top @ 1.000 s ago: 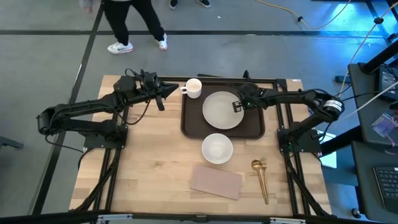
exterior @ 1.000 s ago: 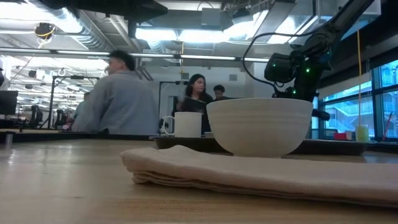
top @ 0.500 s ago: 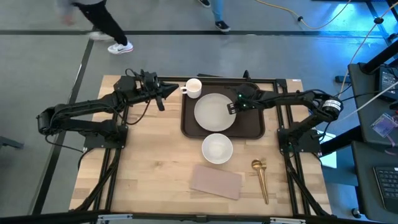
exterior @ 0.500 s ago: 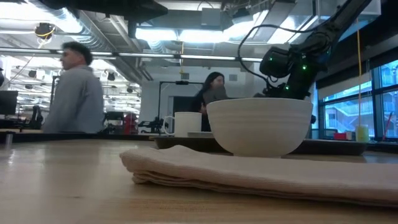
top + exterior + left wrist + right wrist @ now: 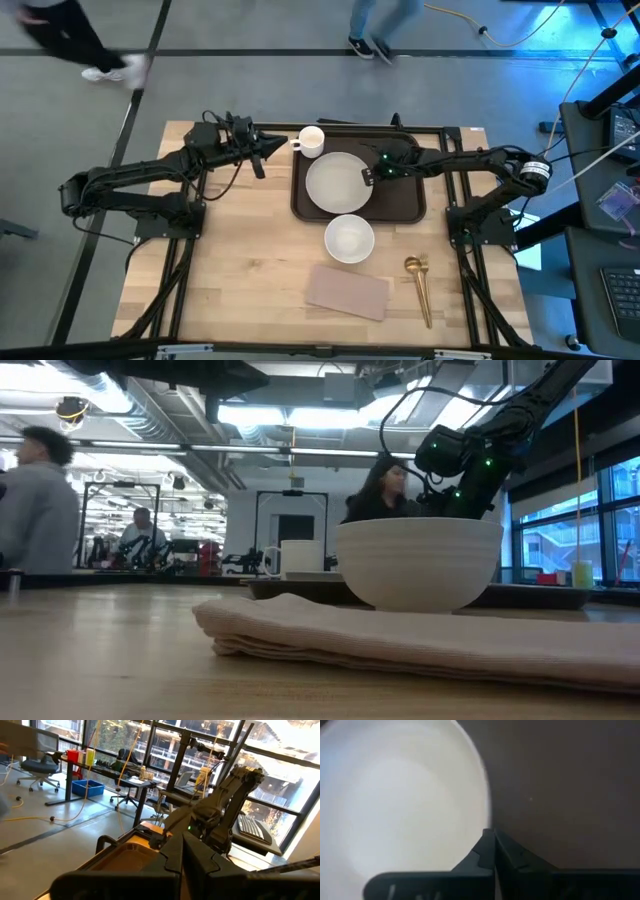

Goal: Set up tray
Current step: Put the gray plate to the bottom right of the white mug on the black serving tray, then put the white bowl on the gray plate on the black serving tray

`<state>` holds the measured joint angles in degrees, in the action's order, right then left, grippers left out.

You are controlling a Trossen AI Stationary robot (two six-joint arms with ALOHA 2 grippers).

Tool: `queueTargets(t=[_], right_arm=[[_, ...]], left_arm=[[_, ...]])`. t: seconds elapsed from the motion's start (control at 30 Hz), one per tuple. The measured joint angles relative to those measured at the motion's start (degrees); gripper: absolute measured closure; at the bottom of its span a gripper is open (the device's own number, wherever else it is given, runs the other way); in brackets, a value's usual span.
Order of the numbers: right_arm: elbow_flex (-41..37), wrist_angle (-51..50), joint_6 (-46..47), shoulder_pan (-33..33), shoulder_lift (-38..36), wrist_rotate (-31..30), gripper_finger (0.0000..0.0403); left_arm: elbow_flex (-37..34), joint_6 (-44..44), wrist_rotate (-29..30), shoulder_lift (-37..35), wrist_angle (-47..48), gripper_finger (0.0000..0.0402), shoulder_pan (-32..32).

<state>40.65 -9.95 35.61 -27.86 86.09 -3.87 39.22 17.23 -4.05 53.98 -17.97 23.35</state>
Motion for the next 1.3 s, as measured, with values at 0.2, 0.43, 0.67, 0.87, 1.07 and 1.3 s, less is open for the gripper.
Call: queueTargets(t=[0.2,0.43,0.67,0.87,1.07,1.3], right_arm=[[4.8,-1.8,-5.3,0.0,-3.1,10.0,0.0392],[11.7,-1.4,-8.0,1.8,-5.2,27.4,0.0366],[18.6,-2.9,-10.7,8.6,-5.3,26.2,0.0264],[23.3,-13.2,-13.6,14.9,-5.3,24.7,0.0193],[24.7,-33.1,-5.7,22.5,-5.3,8.8,0.0182],[24.7,-38.1,5.1,28.2,-4.8,1.7,0.0197]], left_arm=[[0.0,0.1,-0.1,0.0,0.6,0.0377,-0.1],[0.0,0.1,-0.1,0.0,0.7,0.0356,-0.1],[0.0,0.0,-0.1,0.0,1.0,0.0341,-0.1],[0.0,-0.3,0.0,0.0,3.2,0.0334,0.0],[0.0,-1.9,0.0,0.0,5.7,0.0334,0.0],[0.0,-1.9,0.0,0.0,5.8,0.0332,0.0]])
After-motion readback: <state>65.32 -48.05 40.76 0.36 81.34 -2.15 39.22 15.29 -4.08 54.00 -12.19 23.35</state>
